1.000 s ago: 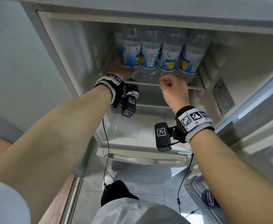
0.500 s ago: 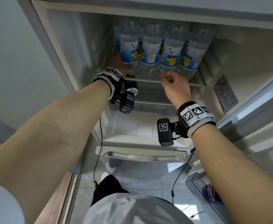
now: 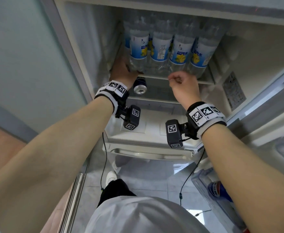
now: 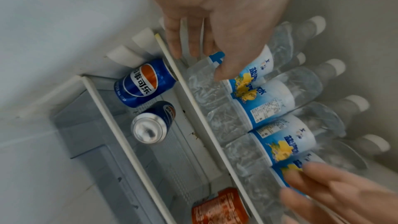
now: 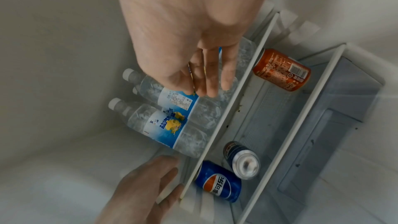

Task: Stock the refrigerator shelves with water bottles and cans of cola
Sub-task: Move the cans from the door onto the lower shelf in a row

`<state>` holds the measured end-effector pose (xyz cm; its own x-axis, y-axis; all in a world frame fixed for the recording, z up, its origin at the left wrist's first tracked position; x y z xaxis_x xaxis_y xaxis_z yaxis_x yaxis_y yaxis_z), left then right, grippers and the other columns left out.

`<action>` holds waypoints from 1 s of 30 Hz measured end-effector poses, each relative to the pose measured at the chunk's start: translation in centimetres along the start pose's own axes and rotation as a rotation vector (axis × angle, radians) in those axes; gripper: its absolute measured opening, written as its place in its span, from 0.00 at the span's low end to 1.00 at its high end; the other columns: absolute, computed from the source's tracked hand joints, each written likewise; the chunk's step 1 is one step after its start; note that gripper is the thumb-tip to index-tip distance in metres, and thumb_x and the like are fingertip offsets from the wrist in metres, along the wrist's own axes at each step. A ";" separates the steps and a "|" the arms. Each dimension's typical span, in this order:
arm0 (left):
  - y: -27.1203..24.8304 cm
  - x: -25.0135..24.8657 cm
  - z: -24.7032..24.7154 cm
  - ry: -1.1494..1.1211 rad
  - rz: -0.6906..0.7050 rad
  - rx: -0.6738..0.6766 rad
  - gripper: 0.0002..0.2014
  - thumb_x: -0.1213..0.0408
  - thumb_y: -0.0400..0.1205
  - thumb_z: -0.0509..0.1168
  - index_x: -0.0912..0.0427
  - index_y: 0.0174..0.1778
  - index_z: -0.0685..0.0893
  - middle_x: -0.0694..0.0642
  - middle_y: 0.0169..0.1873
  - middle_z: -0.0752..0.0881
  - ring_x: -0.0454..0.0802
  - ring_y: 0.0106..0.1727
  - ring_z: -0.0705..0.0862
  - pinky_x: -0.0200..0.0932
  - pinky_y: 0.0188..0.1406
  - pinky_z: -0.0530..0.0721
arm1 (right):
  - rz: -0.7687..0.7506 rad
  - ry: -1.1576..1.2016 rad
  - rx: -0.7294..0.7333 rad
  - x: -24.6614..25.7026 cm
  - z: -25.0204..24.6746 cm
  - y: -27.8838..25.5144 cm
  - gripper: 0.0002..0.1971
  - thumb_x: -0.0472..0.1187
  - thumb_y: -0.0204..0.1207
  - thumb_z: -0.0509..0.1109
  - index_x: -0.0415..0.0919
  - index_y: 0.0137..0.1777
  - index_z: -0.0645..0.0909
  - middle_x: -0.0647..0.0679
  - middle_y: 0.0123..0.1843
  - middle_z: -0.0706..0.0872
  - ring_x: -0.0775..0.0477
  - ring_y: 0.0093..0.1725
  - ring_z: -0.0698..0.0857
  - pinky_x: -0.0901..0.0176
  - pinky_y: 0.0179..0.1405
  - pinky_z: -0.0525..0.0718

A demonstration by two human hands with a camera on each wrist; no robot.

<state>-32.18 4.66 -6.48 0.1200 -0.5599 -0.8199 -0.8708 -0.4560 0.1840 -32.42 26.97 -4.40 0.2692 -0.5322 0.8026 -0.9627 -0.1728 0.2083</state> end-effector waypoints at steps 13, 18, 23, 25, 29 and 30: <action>-6.9 2.0 -1.3 0.133 0.081 0.336 0.17 0.69 0.78 0.66 0.57 0.63 0.82 0.51 0.53 0.88 0.52 0.54 0.87 0.52 0.61 0.85 | 0.030 0.020 -0.006 -1.5 2.3 -3.2 0.09 0.33 0.79 0.68 0.42 0.53 0.87 0.49 0.50 0.89 0.52 0.49 0.86 0.65 0.53 0.84; -8.3 5.4 -0.9 0.069 0.042 0.416 0.18 0.70 0.80 0.68 0.60 0.67 0.79 0.51 0.54 0.86 0.49 0.53 0.85 0.44 0.60 0.84 | 0.109 0.016 0.045 -2.0 3.8 -3.9 0.09 0.34 0.78 0.67 0.47 0.50 0.86 0.47 0.50 0.90 0.47 0.50 0.88 0.50 0.58 0.88; -7.6 7.9 0.9 -0.015 0.026 0.419 0.19 0.69 0.79 0.68 0.55 0.66 0.79 0.47 0.53 0.85 0.46 0.54 0.85 0.45 0.62 0.83 | 0.198 -0.023 0.070 -2.5 4.7 -4.2 0.12 0.36 0.78 0.69 0.57 0.42 0.83 0.50 0.47 0.91 0.46 0.51 0.90 0.41 0.59 0.88; -7.2 8.5 1.7 -0.012 0.020 0.426 0.18 0.68 0.79 0.68 0.53 0.65 0.79 0.44 0.52 0.84 0.46 0.53 0.85 0.48 0.63 0.83 | 0.220 -0.045 0.076 -3.0 5.0 -3.7 0.13 0.36 0.79 0.69 0.58 0.40 0.83 0.51 0.45 0.91 0.46 0.50 0.90 0.40 0.59 0.88; -6.5 9.8 2.7 0.087 0.025 0.485 0.16 0.65 0.79 0.67 0.53 0.63 0.79 0.48 0.56 0.85 0.49 0.57 0.85 0.51 0.64 0.83 | 0.223 -0.084 0.091 -3.7 6.0 -2.0 0.12 0.38 0.78 0.69 0.57 0.38 0.83 0.52 0.43 0.90 0.46 0.49 0.91 0.39 0.58 0.88; -6.4 10.1 2.9 0.135 0.033 0.485 0.16 0.64 0.80 0.67 0.54 0.64 0.79 0.48 0.58 0.85 0.49 0.59 0.85 0.50 0.65 0.82 | 0.234 -0.083 0.099 -3.9 6.4 -1.4 0.11 0.39 0.78 0.69 0.57 0.38 0.83 0.52 0.43 0.91 0.46 0.49 0.91 0.39 0.58 0.88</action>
<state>-26.75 3.90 -17.52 0.1212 -0.6677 -0.7345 -0.9926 -0.0807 -0.0905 -31.92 23.99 -11.41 0.0452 -0.6328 0.7730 -0.9927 -0.1153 -0.0364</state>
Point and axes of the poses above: each hand's wrist, its own y-axis towards the middle knuckle, its own z-axis out of the palm, x = y × z, the point moved 2 cm from there along y, towards the middle knuckle
